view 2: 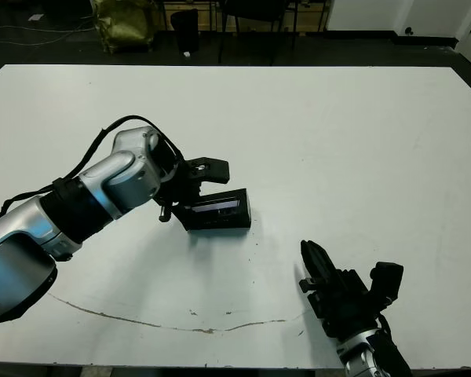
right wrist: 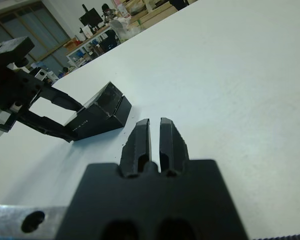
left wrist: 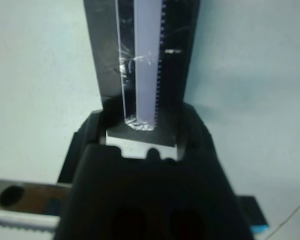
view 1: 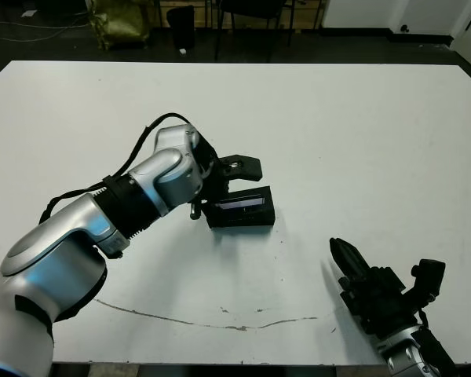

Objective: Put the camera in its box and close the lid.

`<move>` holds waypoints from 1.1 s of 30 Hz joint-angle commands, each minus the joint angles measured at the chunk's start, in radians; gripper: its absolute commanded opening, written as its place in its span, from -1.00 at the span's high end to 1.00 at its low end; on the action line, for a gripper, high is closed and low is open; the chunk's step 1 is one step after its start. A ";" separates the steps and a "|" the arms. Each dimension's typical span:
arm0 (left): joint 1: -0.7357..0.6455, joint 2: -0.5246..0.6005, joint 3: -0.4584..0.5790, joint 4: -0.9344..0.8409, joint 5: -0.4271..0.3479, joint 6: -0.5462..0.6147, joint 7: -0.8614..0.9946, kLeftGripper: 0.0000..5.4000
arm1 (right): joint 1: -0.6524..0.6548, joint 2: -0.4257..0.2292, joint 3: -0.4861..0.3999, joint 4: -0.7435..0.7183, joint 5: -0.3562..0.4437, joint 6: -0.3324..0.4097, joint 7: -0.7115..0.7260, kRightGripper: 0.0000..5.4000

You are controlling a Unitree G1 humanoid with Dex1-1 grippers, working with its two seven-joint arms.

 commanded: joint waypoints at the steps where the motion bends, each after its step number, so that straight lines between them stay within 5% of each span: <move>1: 0.088 -0.090 -0.070 0.021 -0.055 -0.021 -0.044 0.35 | 0.031 0.004 0.003 0.016 -0.014 -0.006 0.003 1.00; 11: 0.068 -0.121 -0.091 0.071 -0.052 -0.137 -0.064 0.35 | 0.032 0.006 0.002 0.037 -0.027 -0.032 0.027 1.00; 21: 0.077 -0.164 -0.089 0.068 -0.021 -0.080 -0.021 0.35 | 0.054 0.002 0.007 -0.031 -0.018 0.024 -0.033 1.00; 23: 0.077 -0.167 -0.096 0.064 -0.014 -0.083 -0.028 0.21 | 0.060 0.003 0.010 -0.040 -0.025 0.023 -0.040 1.00; 27: 0.071 -0.144 -0.148 0.048 0.021 -0.267 -0.052 -0.16 | 0.055 0.009 0.007 -0.014 -0.022 0.005 -0.022 1.00; 33: 0.108 -0.134 -0.094 0.035 0.001 -0.390 -0.041 -0.70 | 0.041 0.008 0.003 0.022 -0.019 -0.010 0.005 1.00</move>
